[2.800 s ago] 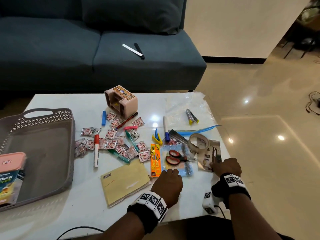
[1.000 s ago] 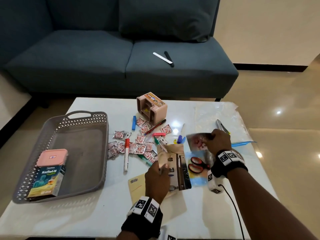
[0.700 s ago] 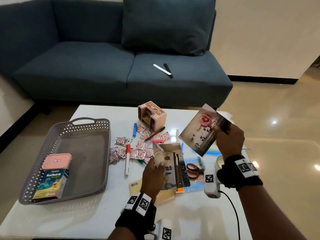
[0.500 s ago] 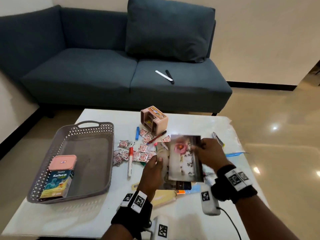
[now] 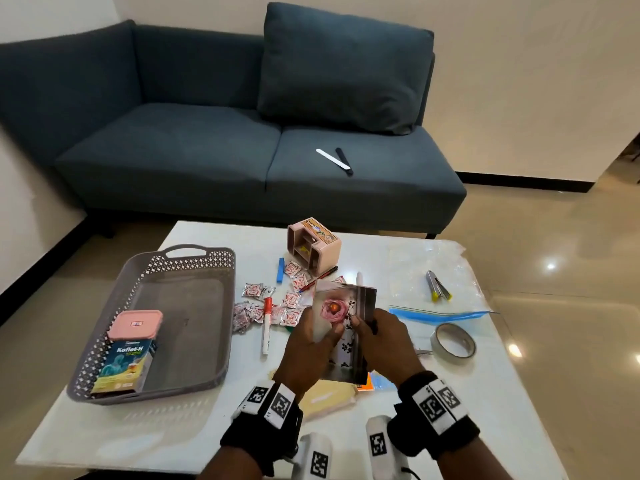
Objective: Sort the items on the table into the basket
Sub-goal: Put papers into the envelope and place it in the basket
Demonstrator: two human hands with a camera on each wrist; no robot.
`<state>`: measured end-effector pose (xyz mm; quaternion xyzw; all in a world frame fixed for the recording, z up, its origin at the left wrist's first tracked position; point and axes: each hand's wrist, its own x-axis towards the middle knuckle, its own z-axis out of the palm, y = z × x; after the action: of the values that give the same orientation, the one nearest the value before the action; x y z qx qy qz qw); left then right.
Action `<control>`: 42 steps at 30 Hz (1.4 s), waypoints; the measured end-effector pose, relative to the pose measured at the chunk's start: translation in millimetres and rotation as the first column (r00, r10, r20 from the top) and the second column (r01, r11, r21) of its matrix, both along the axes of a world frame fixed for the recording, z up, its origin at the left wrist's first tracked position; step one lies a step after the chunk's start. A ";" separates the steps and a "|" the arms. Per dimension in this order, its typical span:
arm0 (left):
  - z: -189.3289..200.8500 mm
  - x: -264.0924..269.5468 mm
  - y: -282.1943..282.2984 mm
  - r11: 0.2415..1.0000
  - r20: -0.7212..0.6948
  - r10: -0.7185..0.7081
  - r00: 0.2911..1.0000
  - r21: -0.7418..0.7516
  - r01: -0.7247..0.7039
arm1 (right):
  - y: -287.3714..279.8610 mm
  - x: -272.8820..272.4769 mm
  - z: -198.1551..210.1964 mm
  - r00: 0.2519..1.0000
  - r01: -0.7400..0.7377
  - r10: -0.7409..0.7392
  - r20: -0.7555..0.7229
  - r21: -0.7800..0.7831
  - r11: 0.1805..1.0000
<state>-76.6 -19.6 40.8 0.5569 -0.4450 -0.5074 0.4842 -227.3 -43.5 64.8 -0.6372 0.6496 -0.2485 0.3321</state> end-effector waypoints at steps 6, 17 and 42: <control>-10.6 13.9 -3.7 0.993 0.002 -0.119 0.993 0.008 0.119 | 0.6 -1.0 4.5 0.959 0.123 -0.102 0.265 -0.065 0.990; -41.0 33.9 9.8 0.981 0.534 0.067 0.843 -0.191 0.043 | 21.9 4.0 -1.1 0.980 -0.186 0.198 -0.008 -0.387 0.903; -88.0 67.1 34.6 0.998 0.683 0.052 0.728 -0.005 -0.066 | 16.7 19.9 -67.6 0.947 -0.192 0.157 -0.281 -0.103 0.976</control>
<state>-9.5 15.0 -47.2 0.7229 -0.5686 -0.2562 0.2974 -207.4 -26.8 -2.8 -0.7403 0.6125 -0.1700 0.2189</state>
